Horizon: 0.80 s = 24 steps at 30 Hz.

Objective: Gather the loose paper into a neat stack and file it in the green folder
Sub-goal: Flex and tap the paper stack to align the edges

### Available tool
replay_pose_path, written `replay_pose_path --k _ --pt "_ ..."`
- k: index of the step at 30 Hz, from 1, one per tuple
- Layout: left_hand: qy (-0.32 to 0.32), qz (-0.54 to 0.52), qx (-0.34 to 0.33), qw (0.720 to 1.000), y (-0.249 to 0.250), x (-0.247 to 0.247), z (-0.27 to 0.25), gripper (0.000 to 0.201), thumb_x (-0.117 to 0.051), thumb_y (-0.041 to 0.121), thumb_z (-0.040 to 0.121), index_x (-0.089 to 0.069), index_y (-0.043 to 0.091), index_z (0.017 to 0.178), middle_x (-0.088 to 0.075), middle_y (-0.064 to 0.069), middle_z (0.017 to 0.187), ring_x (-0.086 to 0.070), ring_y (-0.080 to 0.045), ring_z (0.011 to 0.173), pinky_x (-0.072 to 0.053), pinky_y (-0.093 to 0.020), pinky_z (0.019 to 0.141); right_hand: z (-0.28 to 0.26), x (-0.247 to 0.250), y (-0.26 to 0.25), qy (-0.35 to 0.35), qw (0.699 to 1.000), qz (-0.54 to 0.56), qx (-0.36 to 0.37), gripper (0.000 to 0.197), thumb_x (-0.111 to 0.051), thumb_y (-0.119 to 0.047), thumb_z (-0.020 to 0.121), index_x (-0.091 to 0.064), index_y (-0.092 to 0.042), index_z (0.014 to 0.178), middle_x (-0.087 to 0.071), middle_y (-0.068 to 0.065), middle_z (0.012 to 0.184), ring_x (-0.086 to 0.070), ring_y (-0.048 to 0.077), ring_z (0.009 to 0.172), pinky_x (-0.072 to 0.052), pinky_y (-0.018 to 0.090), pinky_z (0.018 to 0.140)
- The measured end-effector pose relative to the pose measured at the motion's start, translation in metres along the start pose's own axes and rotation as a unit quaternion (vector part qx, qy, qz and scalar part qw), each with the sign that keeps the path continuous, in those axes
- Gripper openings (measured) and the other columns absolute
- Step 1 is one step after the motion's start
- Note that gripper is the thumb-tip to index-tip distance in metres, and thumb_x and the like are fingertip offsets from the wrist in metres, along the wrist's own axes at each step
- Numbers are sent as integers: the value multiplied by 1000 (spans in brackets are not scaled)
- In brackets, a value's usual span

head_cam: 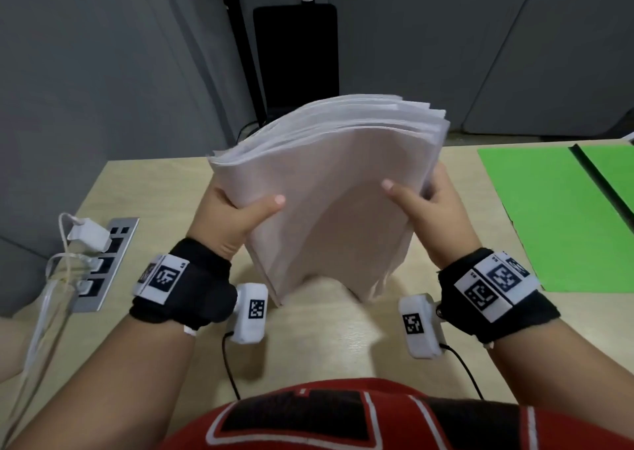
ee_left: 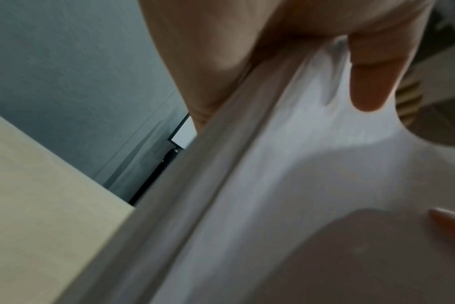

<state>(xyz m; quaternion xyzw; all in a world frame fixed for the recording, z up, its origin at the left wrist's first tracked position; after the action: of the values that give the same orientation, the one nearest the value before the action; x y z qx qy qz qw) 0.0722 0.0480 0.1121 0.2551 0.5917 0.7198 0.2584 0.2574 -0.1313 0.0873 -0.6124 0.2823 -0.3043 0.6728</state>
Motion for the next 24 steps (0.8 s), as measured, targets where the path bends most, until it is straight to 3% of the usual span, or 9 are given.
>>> replay_pose_path --k 2,4,7,10,12,15,19,21,24 --pt "-5 48 67 997 -19 -3 -4 46 -80 26 58 -67 23 102 -73 8 96 -67 -14 97 -53 -25 78 -4 -12 15 -55 994 -83 -46 52 -70 -25 74 -57 -20 125 -69 0 115 -66 17 107 -53 45 95" --pt "-4 102 103 989 -31 -6 -7 24 -77 25 70 -67 26 92 -71 7 94 -67 -14 93 -51 -28 77 -7 -20 24 -81 978 -184 -54 43 -68 -23 78 -61 -20 120 -69 -4 112 -64 18 107 -50 44 96" --pt "-2 90 103 991 -31 -10 -9 12 -74 27 75 -68 31 84 -71 12 90 -68 -5 86 -50 -26 76 -5 -18 16 -34 972 -231 -38 22 -56 -14 90 -63 -19 110 -63 -2 102 -60 23 105 -46 32 87" --pt "21 80 65 994 -19 -6 -7 17 -77 21 74 -68 31 83 -72 19 81 -67 3 82 -51 -15 69 -2 -10 4 8 979 -205 6 28 -50 -10 95 -61 -32 106 -62 -16 92 -58 1 88 -42 17 76" --pt "64 94 11 994 -3 6 -2 29 -79 17 71 -65 31 92 -70 22 87 -65 7 86 -50 -11 70 -2 -5 -6 34 977 -204 57 39 -47 -5 95 -63 -42 97 -60 -27 84 -54 -15 77 -41 5 68" --pt "88 149 -62 983 20 20 8 59 -78 15 70 -48 36 117 -57 21 113 -56 7 103 -48 -15 85 -3 -2 -19 68 961 -230 135 49 -44 4 89 -63 -39 102 -62 -23 82 -55 -9 80 -43 16 70" --pt "23 311 -69 947 34 13 15 78 -79 26 67 -36 40 131 -54 10 123 -53 -3 107 -41 -23 86 -7 -8 -35 60 929 -295 214 52 -43 7 75 -63 -29 107 -65 -6 93 -58 23 90 -49 42 78" --pt "-22 363 -104 926 40 -1 13 69 -78 25 67 -46 40 126 -58 10 122 -53 -4 108 -39 -22 87 -9 -15 -39 34 913 -335 231 51 -46 8 71 -64 -26 105 -65 -3 92 -57 26 88 -48 47 77" --pt "-66 302 -91 947 32 -21 6 34 -70 16 78 -64 48 90 -68 18 87 -59 9 82 -43 -11 72 -11 -26 -42 6 901 -354 249 44 -49 6 74 -64 -26 101 -64 -6 88 -56 23 84 -47 45 74"
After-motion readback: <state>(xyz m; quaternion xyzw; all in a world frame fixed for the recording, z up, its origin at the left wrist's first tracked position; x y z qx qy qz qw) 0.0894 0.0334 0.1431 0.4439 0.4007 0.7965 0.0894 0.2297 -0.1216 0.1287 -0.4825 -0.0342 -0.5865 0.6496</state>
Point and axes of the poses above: each hand's wrist, its own z-axis towards the middle knuckle, its own x-axis out of the back of the hand, y = z × x, the point moved 7 cm from there along z, towards the middle knuckle
